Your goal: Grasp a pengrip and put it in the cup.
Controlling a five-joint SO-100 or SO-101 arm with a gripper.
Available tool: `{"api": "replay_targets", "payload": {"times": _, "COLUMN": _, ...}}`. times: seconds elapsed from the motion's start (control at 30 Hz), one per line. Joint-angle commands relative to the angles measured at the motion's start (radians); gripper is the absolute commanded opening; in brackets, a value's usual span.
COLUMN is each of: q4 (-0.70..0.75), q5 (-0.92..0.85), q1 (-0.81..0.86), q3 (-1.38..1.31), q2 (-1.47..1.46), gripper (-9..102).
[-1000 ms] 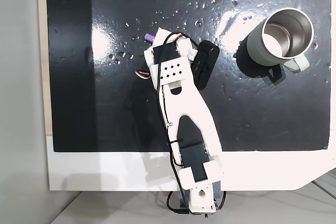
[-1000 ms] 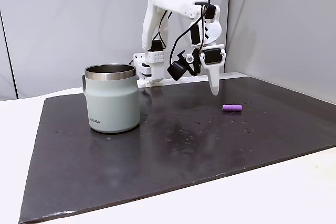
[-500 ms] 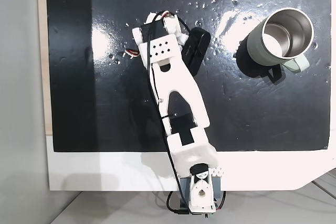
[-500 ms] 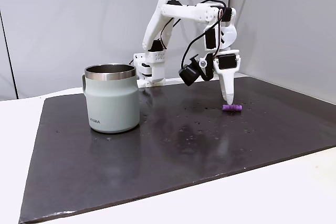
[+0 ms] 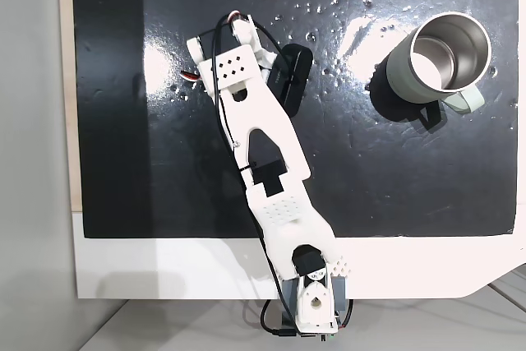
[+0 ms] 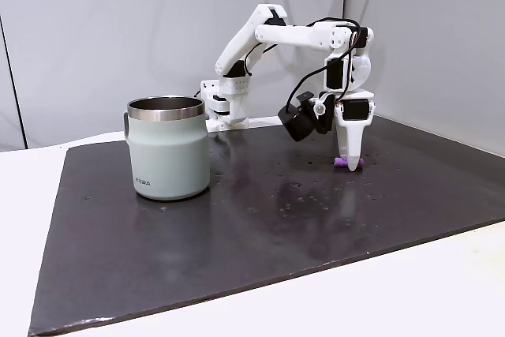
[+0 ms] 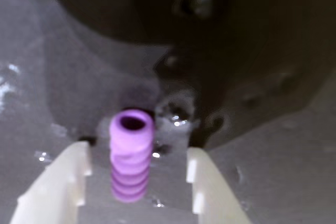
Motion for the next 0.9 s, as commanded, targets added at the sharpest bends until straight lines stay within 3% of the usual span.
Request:
{"api": "replay_targets", "payload": {"times": 0.0, "q4": 0.028, "q5": -0.009, "q1": 0.020, "q3": -0.041, "q2": -0.005, "gripper": 12}}
{"api": "replay_targets", "payload": {"times": 0.1, "q4": 0.029, "q5": -0.017, "q1": 0.028, "q3": -0.052, "q2": -0.020, "gripper": 0}}
{"api": "replay_targets", "payload": {"times": 0.27, "q4": 0.064, "q5": -0.014, "q1": 0.035, "q3": -0.094, "q2": -0.023, "gripper": 0}}
{"api": "replay_targets", "payload": {"times": 0.5, "q4": 0.236, "q5": -0.041, "q1": 0.092, "q3": -0.273, "q2": 0.048, "gripper": 0}}
{"api": "replay_targets", "payload": {"times": 0.7, "q4": 0.310, "q5": -0.156, "q1": 0.212, "q3": -0.137, "q2": 0.328, "gripper": 0}}
{"api": "replay_targets", "payload": {"times": 0.87, "q4": 0.322, "q5": -0.252, "q1": 0.411, "q3": 0.118, "q2": 0.569, "gripper": 0}}
